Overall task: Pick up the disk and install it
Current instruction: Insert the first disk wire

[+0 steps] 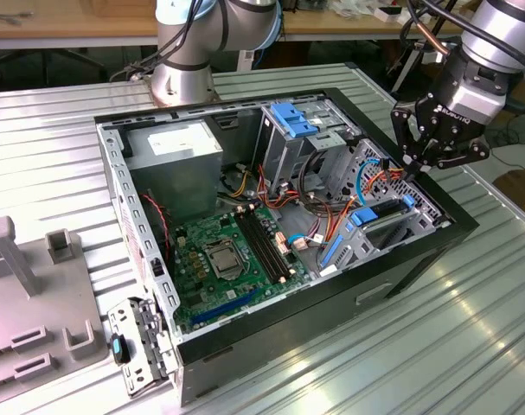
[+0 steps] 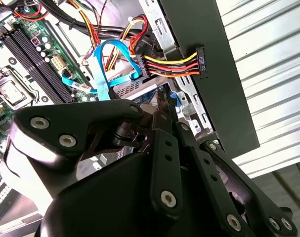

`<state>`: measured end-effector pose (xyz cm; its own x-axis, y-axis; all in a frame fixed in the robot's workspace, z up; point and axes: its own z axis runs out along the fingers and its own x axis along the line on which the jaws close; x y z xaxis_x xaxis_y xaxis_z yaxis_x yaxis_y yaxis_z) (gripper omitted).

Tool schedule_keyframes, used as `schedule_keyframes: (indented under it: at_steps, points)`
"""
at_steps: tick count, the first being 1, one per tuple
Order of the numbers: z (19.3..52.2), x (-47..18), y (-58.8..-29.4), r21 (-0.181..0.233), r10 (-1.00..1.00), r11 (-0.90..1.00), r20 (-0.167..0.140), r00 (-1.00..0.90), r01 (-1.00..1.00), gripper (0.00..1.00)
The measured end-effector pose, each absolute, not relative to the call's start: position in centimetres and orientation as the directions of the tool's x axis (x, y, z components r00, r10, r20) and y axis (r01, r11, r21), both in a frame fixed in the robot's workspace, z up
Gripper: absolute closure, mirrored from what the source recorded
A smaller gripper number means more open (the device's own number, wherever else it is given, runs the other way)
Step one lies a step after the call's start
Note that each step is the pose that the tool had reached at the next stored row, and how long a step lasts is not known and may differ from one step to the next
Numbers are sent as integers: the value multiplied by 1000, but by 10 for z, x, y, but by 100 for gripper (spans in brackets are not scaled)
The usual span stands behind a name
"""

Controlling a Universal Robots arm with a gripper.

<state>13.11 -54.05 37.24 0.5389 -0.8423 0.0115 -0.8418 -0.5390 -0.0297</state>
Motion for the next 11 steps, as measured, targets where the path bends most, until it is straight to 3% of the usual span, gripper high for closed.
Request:
schedule_keyframes:
  at_steps: [11]
  points:
    - [372,131,-540,-30,-801,-598,12,598,-801,89]
